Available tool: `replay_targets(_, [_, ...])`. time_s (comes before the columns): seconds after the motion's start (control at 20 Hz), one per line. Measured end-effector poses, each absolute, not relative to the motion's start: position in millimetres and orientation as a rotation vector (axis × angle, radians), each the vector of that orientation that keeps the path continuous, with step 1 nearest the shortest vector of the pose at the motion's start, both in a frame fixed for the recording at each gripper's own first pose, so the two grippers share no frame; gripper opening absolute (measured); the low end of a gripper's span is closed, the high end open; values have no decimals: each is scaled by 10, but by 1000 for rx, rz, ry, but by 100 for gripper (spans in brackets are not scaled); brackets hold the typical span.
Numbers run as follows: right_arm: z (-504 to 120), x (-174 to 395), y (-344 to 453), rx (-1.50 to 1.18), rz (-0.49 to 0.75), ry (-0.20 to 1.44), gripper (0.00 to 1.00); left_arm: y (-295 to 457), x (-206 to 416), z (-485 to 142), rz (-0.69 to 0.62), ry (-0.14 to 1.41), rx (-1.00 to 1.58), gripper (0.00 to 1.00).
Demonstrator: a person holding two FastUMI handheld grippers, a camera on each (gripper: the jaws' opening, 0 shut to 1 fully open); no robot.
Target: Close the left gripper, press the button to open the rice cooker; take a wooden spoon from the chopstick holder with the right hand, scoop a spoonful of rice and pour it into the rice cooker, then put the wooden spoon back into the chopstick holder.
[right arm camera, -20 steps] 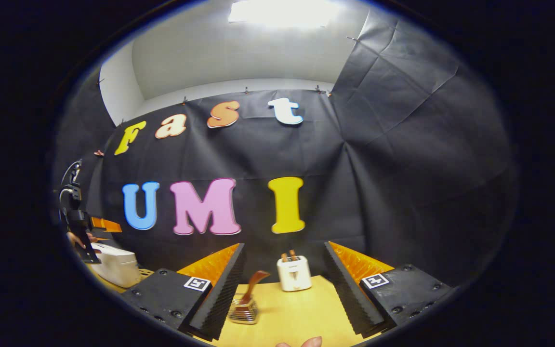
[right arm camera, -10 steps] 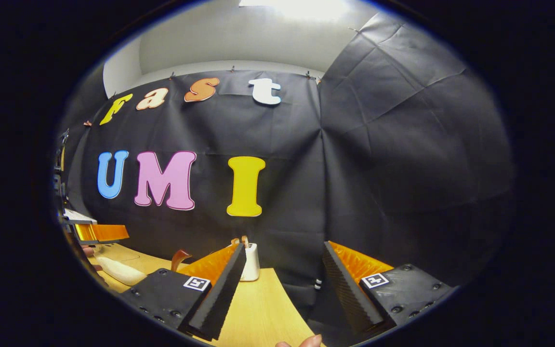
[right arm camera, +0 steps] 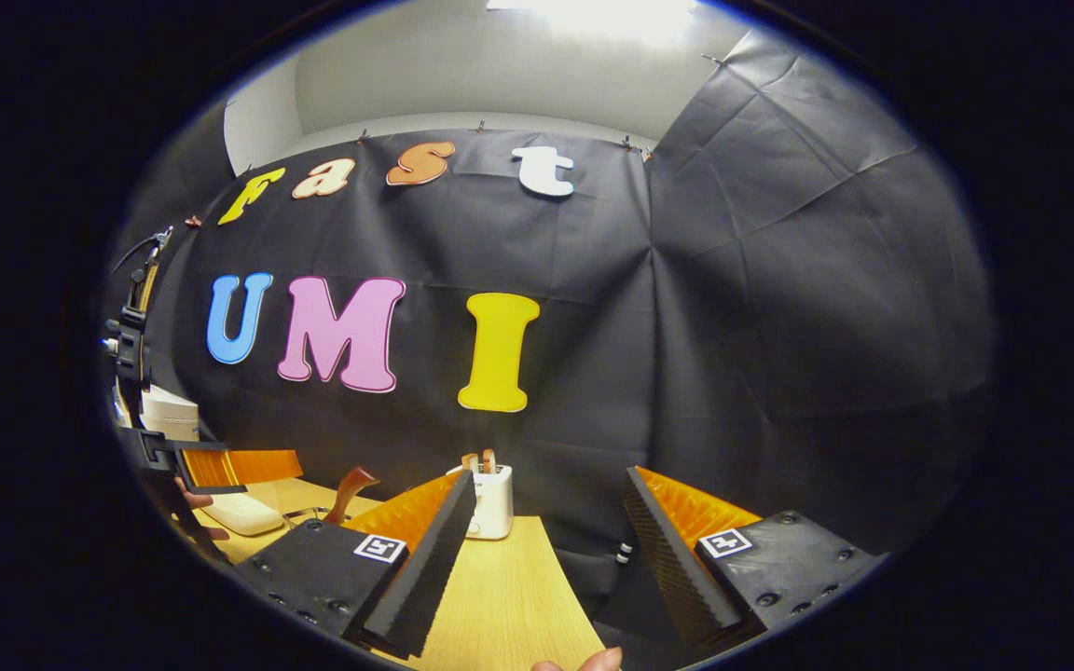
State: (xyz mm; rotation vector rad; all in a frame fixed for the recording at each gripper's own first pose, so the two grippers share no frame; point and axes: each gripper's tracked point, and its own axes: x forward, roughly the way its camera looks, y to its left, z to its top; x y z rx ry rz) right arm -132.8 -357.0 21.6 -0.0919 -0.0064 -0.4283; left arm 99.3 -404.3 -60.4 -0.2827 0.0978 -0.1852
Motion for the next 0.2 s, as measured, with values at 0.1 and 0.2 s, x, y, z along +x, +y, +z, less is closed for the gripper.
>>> replay_targets(0.1, [202,-1311,-3561,-84,-424,-5,98,-4017,984,-589,-178,94,-267,95])
replay_targets(0.2, [178,-1306,-3551,-85,-423,0,98,-4006,974,-596,-175,95,-256,95])
